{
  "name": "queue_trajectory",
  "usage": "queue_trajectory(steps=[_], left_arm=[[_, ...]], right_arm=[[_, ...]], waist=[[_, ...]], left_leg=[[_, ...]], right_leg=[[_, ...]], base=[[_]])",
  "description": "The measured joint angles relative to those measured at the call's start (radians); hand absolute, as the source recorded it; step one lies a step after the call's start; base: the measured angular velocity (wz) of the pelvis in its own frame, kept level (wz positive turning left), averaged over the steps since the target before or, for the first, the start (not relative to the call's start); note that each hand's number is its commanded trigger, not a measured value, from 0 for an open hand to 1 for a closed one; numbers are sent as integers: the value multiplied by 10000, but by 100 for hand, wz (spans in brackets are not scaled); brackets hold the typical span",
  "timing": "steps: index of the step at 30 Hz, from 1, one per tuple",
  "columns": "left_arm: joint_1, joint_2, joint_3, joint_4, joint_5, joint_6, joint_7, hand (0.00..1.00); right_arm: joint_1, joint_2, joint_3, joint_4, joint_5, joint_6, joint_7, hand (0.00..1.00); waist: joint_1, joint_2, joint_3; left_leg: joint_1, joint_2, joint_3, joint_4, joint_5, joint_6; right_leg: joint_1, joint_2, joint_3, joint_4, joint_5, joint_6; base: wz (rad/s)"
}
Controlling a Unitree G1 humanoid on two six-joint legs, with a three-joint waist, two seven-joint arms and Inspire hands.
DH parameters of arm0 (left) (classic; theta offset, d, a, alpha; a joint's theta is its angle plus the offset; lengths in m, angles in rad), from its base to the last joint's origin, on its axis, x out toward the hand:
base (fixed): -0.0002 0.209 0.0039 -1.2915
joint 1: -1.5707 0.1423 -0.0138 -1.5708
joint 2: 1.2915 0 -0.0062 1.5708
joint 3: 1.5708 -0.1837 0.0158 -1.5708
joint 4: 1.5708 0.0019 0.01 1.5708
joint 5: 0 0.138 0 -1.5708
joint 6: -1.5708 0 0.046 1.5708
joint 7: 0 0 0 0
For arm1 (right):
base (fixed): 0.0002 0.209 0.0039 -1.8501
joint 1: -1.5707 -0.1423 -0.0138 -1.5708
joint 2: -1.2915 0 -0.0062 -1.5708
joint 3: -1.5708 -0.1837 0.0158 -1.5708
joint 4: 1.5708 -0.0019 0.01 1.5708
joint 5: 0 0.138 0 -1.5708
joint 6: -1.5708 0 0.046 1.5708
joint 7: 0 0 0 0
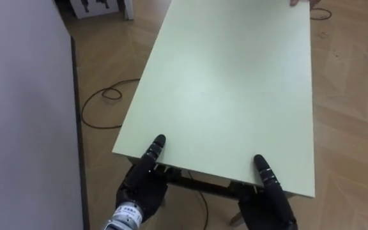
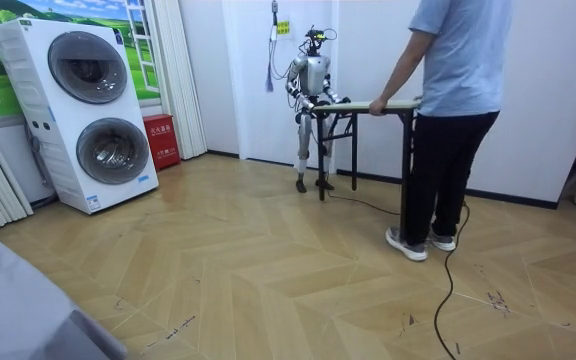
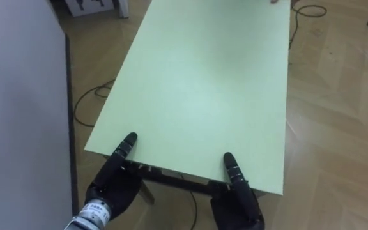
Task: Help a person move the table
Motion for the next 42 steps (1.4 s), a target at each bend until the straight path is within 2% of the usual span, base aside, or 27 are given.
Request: queue_trajectory(steps=[3, 4, 7, 9, 10, 11, 12, 13, 14, 15, 16, 17, 18, 19, 21, 22, 23, 24, 25, 26, 27, 28, 29, 31, 33, 39, 42], left_arm=[[-28, -66, -48, -1, 15, -4, 17, 100], [-87, -46, -52, -1, -5, -3, 17, 100], [-304, 9, -25, 0, 6, -10, 18, 100], [-269, 77, 14, 0, 3, -6, 28, 100], [-216, 117, 55, 0, 2, -4, 37, 100], [-186, 158, 67, -2, -7, -4, 36, 100], [-108, 167, 68, -7, -80, 3, 34, 100], [8, 150, 68, -20, -93, 4, 28, 100], [86, 160, 69, -33, -93, 2, -8, 100], [272, 285, 93, -125, -157, -4, -167, 100], [364, 465, 90, -325, -440, -3, -206, 100], [250, 497, 59, -354, -428, 54, -183, 100], [153, 493, 34, -349, -375, 104, -130, 100], [25, 417, 32, -341, -315, 134, -36, 100], [-156, 211, 68, -343, -264, 127, 20, 100], [-237, 207, 110, -342, -167, 135, 16, 100], [-250, 242, 189, -326, -65, 177, 16, 100], [-280, 208, 323, -270, 30, 263, 15, 100], [-244, 215, 384, -255, 41, 301, -2, 100], [-189, 249, 408, -253, 3, 315, -83, 100], [-100, 340, 416, -249, -110, 377, -251, 100], [-75, 343, 413, -248, -166, 482, -276, 100], [-69, 342, 413, -244, -166, 501, -273, 100], [-116, 265, 402, -239, -152, 508, -175, 100], [-135, 127, 425, -237, -48, 491, -137, 100], [-136, 25, 562, -241, 121, 293, -198, 100], [-143, -14, 703, -207, 151, 287, -175, 100]], right_arm=[[-4, -51, 8, 19, 113, -35, -40, 100], [-29, -43, 3, 80, 232, 29, -69, 100], [-29, 147, -42, 97, 251, 28, -66, 100], [-31, 150, -41, 95, 152, 58, -65, 100], [-35, 143, -37, 93, 106, 90, -67, 100], [-34, 126, -28, 93, 100, 99, -67, 100], [-32, 132, 13, 93, 94, 90, -67, 100], [-28, -15, 53, 91, 82, 97, -67, 100], [-28, -58, 62, 95, 83, 142, -68, 100], [-50, -80, 172, 100, 82, 198, -92, 100], [-193, -156, 263, 98, 93, 219, -96, 100], [-232, -142, 247, 95, 116, 252, -103, 100], [-182, -127, 241, 93, 132, 218, -93, 100], [-153, -122, 213, 92, 189, 156, -62, 100], [-175, -26, 67, 95, 224, 101, 33, 100], [-196, -33, 55, 95, 276, 91, 143, 100], [-194, -30, 84, 93, 272, 94, 186, 100], [-221, -37, 119, 95, 218, 91, 215, 100], [-265, -53, 56, 119, 155, 174, 208, 100], [-304, -57, 46, 121, 143, 229, 174, 100], [-356, -138, 55, 118, 173, 390, 161, 100], [-360, -228, 18, 116, 183, 424, 154, 100], [-357, -230, -32, 117, 180, 452, 152, 100], [-360, -221, -116, 114, 127, 490, 152, 100], [-440, -224, -173, 116, 118, 507, 117, 100], [-498, 64, -128, 81, 83, 586, -59, 100], [-686, 194, -115, 38, -104, 592, -252, 100]], waist=[[12, -6, -2], [12, 0, -3], [-16, -6, -3], [-25, -55, -4], [-19, -103, -5], [-12, -120, -5], [-9, -139, 4], [-97, -188, 20], [-124, -234, 21], [24, -325, -3], [58, -246, 2], [18, -145, 24], [-39, -166, 13], [-208, -187, -2], [-294, -143, -18], [-277, -121, -29], [-292, -124, -30], [-459, -189, -7], [-551, -293, -13], [-530, -326, -19], [-593, -322, -28], [-659, -248, -18], [-689, -246, -17], [-902, -273, -22], [-847, -248, -25], [-557, 28, -49], [-533, 50, -51]], left_leg=[[52, -462, -1190, 8, 103, 16], [45, -693, -1813, 11, 187, -15], [-6, -1209, -3211, -11, 430, -198], [111, -1363, -3851, -210, 603, -343], [174, -1390, -4093, -424, 771, -465], [191, -1368, -4156, -571, 883, -535], [213, -1246, -4034, -867, 1123, -662], [140, -901, -2930, -724, 1114, -582], [49, -619, -2069, -232, 746, -473], [-73, -36, -699, 923, -236, -451], [-273, 529, -160, 1710, -933, -539], [-408, 471, -417, 1782, -1042, -459], [-424, 295, -913, 1701, -1005, -414], [-411, -72, -1671, 1454, -781, -430], [-401, -392, -2030, 845, -229, -473], [-320, -420, -2024, 322, 157, -512], [-250, -404, -1868, 5, 369, -533], [-179, -193, -1012, -378, 637, -711], [-278, 328, 323, 337, 172, -739], [-277, 595, 747, 826, -188, -731], [-249, 1011, 1097, 1451, -741, -744], [-256, 1088, 934, 1395, -880, -787], [-224, 1014, 860, 1279, -884, -757], [100, 697, 460, 559, -633, -568], [217, 577, 465, 319, -462, -505], [209, 565, 526, 364, -492, -430], [185, 545, 605, 302, -512, -362]], right_leg=[[24, 88, 598, 198, -82, -26], [31, 214, 1099, 197, -110, -56], [56, 504, 1822, 94, -117, -102], [132, 616, 1901, -62, -86, -197], [240, 727, 1897, -415, 13, -382], [274, 773, 1877, -592, 41, -424], [294, 791, 1689, -878, 93, -506], [326, 553, 1022, -977, 120, -549], [391, 449, 671, -971, 111, -511], [487, 379, 345, -960, 106, -483], [548, 480, -77, -814, 102, -333], [500, 748, -69, -630, 68, -327], [453, 811, 184, -532, 33, -388], [331, 912, 970, -468, -61, -486], [138, 946, 1701, -496, -98, -577], [107, 896, 1524, -603, -67, -623], [103, 848, 1345, -629, -43, -662], [80, 634, 744, -857, 20, -755], [119, 492, 114, -943, 71, -736], [188, 475, -58, -962, 90, -723], [213, 519, -284, -924, 101, -701], [227, 615, -449, -816, 84, -674], [205, 635, -467, -758, 84, -674], [186, 633, 117, -652, 48, -678], [167, 543, 320, -612, -38, -618], [10, 369, 387, -238, -122, -551], [-78, 323, 542, -178, -141, -481]], base=[[34], [32], [51], [32], [24], [21], [26], [26], [0], [-24], [-7], [36], [95], [96], [84], [57], [57], [48], [31], [0], [4], [19], [48], [61], [22], [-1], [-9]])
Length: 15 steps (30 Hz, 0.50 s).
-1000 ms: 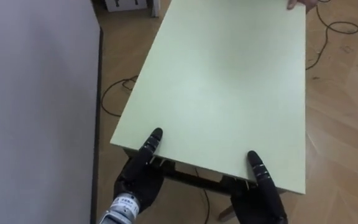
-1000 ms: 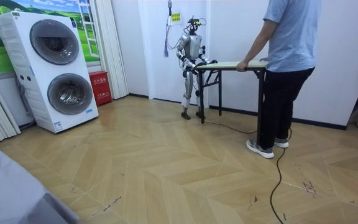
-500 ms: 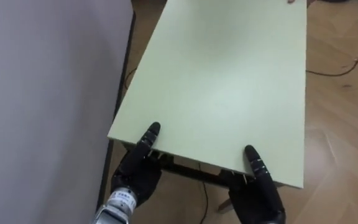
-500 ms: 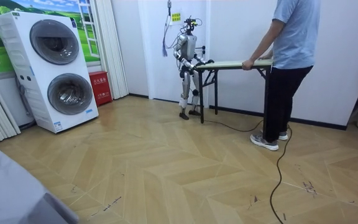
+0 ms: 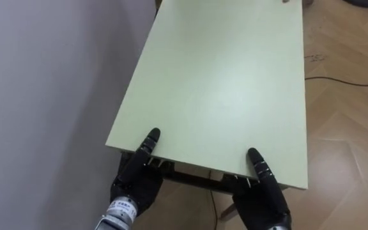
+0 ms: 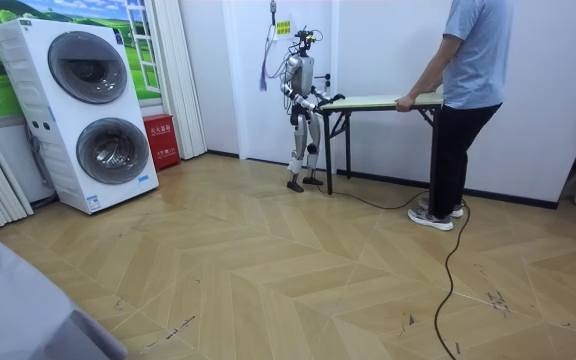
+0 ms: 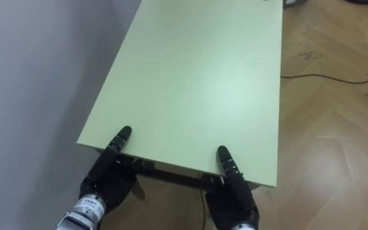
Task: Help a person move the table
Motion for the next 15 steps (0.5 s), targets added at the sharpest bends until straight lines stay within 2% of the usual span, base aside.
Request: queue_trajectory(steps=[3, 5, 9, 15], left_arm=[[47, -81, 66, 5, -41, 1, 57, 100], [161, -126, 135, 5, -49, 0, 89, 100], [254, -64, 155, 3, -46, -20, 88, 100], [239, -80, 191, 1, -23, -204, 87, 100]], right_arm=[[-74, -185, 10, -41, -76, -3, -33, 100], [-81, -320, 124, -119, -122, -37, -80, 100], [-136, -412, 264, -112, -57, 7, -342, 100], [-504, -533, 312, -49, 151, 149, -605, 100]], waist=[[69, -10, -1], [118, -42, 0], [332, -317, -18], [502, -351, -24]], left_leg=[[-21, -67, 33, -105, 49, 87], [91, -148, 49, -191, 105, 159], [187, -157, 114, -267, 122, 188], [226, -173, 217, -360, 128, 222]], right_leg=[[-104, 74, 391, -24, 33, 50], [-96, 82, 825, -30, 42, 67], [-51, 79, 961, -78, 71, 108], [-46, 82, 1068, -241, 155, 168]], base=[[-2], [3], [-6], [-4]])
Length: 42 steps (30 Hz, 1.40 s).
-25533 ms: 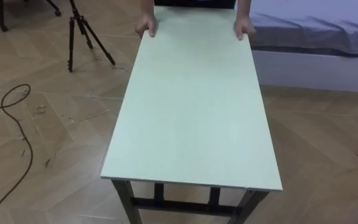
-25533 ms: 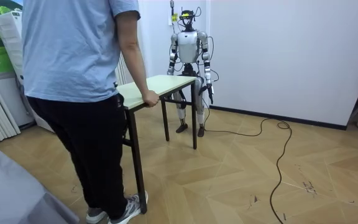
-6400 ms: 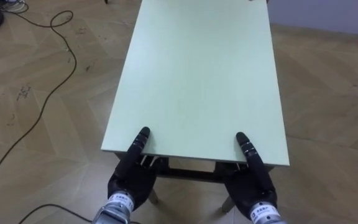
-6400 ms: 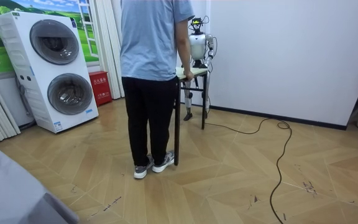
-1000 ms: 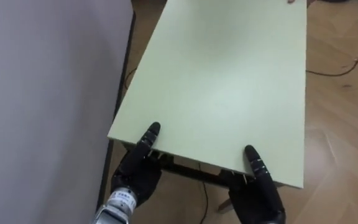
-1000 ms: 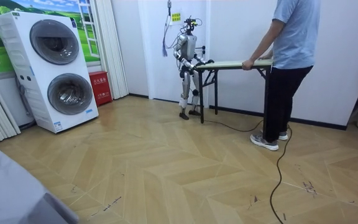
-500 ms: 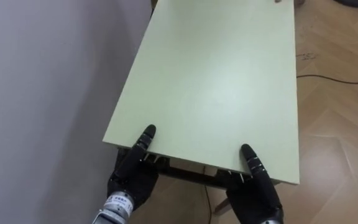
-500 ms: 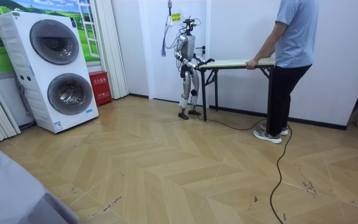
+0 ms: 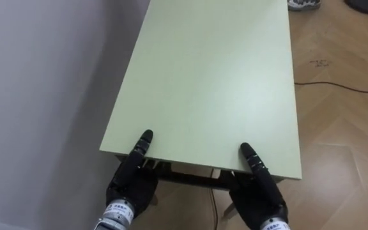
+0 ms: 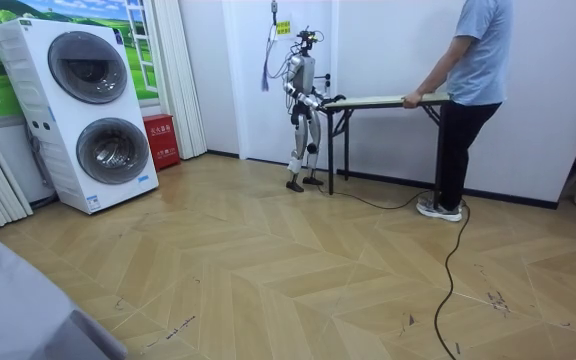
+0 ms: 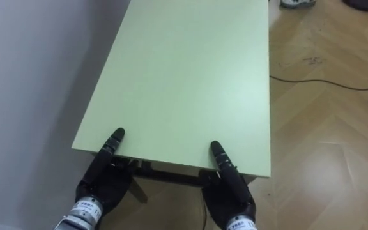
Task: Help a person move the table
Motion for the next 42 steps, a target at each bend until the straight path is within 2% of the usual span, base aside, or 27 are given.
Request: queue_trajectory(steps=[11, 16, 26, 31, 36, 38, 40, 42], left_arm=[[-18, -134, 178, -1, 287, -19, -101, 100], [106, -152, 280, 2, 277, -5, -90, 100], [84, -233, 483, 269, 293, 109, -84, 100], [-131, -301, 484, 949, 305, 119, -266, 100], [-248, -344, 460, 1330, 302, 118, -353, 100], [-312, -347, 438, 1616, 303, 16, -552, 100], [-468, -354, 438, 2187, 303, -147, -809, 100], [-518, -374, 509, 2495, 307, -244, -994, 100]], right_arm=[[-107, 148, -29, 11, 59, 141, 1, 100], [-143, 175, -69, 103, -265, 229, 1, 100], [-515, 321, -310, 723, -370, 704, 132, 100], [-523, 336, -339, 1016, -460, 740, 132, 100], [-571, 342, -380, 1234, -637, 737, 132, 100], [-615, 356, -367, 1353, -697, 738, 175, 100], [-730, 550, -370, 1783, -822, 744, 338, 100], [-755, 693, -377, 1903, -1064, 769, 358, 100]], waist=[[109, 9, -5], [87, 13, -8], [73, 56, -28], [87, 153, -84], [54, 157, -86], [47, 161, -90], [81, 176, -87], [58, 156, -100]], left_leg=[[47, -64, -6, -176, -67, -28], [235, -141, 8, -313, -73, -17], [407, -187, 18, -496, -92, 11], [638, -205, 50, -631, -136, 7], [697, -242, 61, -633, -140, 11], [760, -248, 44, -634, -139, 11], [1010, -216, -222, -637, -139, 11], [1093, -303, -375, -639, -175, -42]], right_leg=[[-18, 9, 388, -3, 18, -26], [113, -9, 806, -66, 21, -20], [243, -31, 855, -169, 51, 31], [326, -28, 1103, -172, 51, 33], [349, -74, 1096, -158, 51, 35], [363, -87, 1111, -98, 46, 47], [413, -76, 1350, 82, 35, 188], [707, -83, 1374, -274, 105, 267]], base=[[2], [0], [0], [-2], [-1], [-4], [-16], [-5]])
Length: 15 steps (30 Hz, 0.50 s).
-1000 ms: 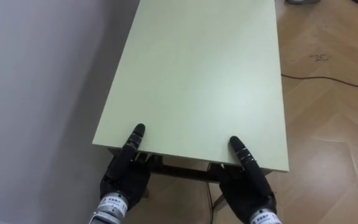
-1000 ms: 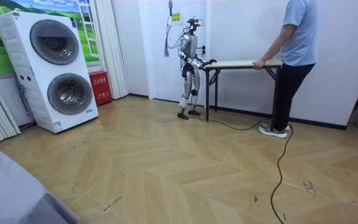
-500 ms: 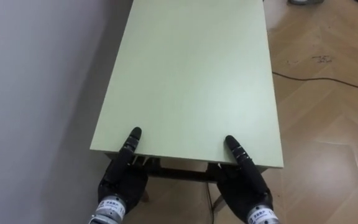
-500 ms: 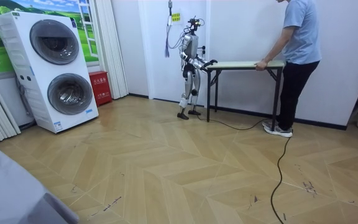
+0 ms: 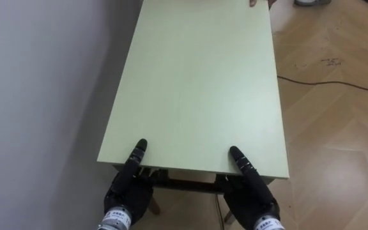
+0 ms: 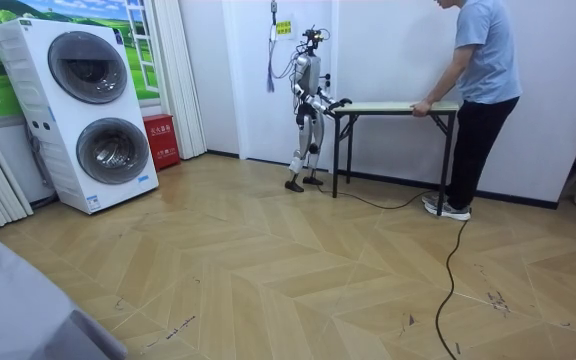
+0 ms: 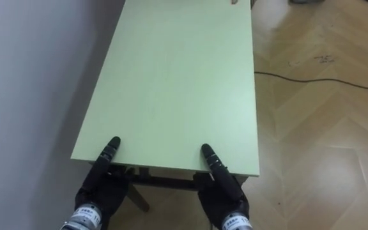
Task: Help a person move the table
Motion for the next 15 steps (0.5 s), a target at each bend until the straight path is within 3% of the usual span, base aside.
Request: queue_trajectory(steps=[2, 9, 15], left_arm=[[-91, -107, 182, 471, 59, -2, -365, 100], [-575, -218, 251, 1478, 205, 3, -847, 100], [-620, -218, 716, 2084, 1086, 75, -1528, 100]], right_arm=[[-56, 15, -39, 65, -96, 91, 92, 100], [-465, 219, -434, 958, -400, 265, 444, 100], [-866, 512, -750, 1895, -835, 433, 946, 100]], waist=[[-24, 91, 8], [-89, 99, 0], [-218, -14, -105]], left_leg=[[42, -18, 149, -31, -72, -30], [253, -30, 110, -165, -165, 26], [409, -34, 122, -214, -169, 34]], right_leg=[[145, 11, -1, -198, 0, 1], [275, 28, 6, -221, 7, 8], [380, 23, 10, -215, 11, 12]], base=[[4], [-2], [-1]])
